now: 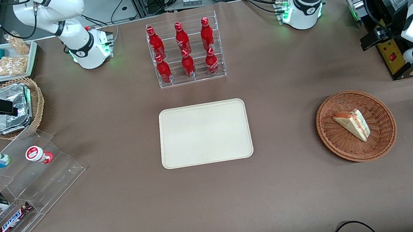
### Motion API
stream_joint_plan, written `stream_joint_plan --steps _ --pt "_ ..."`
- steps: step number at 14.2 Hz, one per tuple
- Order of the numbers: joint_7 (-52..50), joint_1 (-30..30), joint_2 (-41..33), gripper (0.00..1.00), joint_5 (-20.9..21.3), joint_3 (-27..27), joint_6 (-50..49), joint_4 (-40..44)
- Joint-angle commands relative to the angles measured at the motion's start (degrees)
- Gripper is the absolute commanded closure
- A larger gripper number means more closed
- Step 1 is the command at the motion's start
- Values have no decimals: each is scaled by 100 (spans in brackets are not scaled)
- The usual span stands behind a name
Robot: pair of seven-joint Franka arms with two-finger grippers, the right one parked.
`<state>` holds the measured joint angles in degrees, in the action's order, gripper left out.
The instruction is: Place sandwich from basket to tray
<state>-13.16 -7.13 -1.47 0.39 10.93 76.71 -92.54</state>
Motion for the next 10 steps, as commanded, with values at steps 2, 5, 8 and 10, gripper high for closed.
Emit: stream_joint_plan --steps 2,5,8,10 --pt "-99 -16 94 0 -65 32 -51 139" --pt "-90 -33 94 0 -66 32 -51 157" --pt "-73 -95 296 0 -39 -29 -43 96" --pt "-117 -130 611 0 -57 -204 -16 104"
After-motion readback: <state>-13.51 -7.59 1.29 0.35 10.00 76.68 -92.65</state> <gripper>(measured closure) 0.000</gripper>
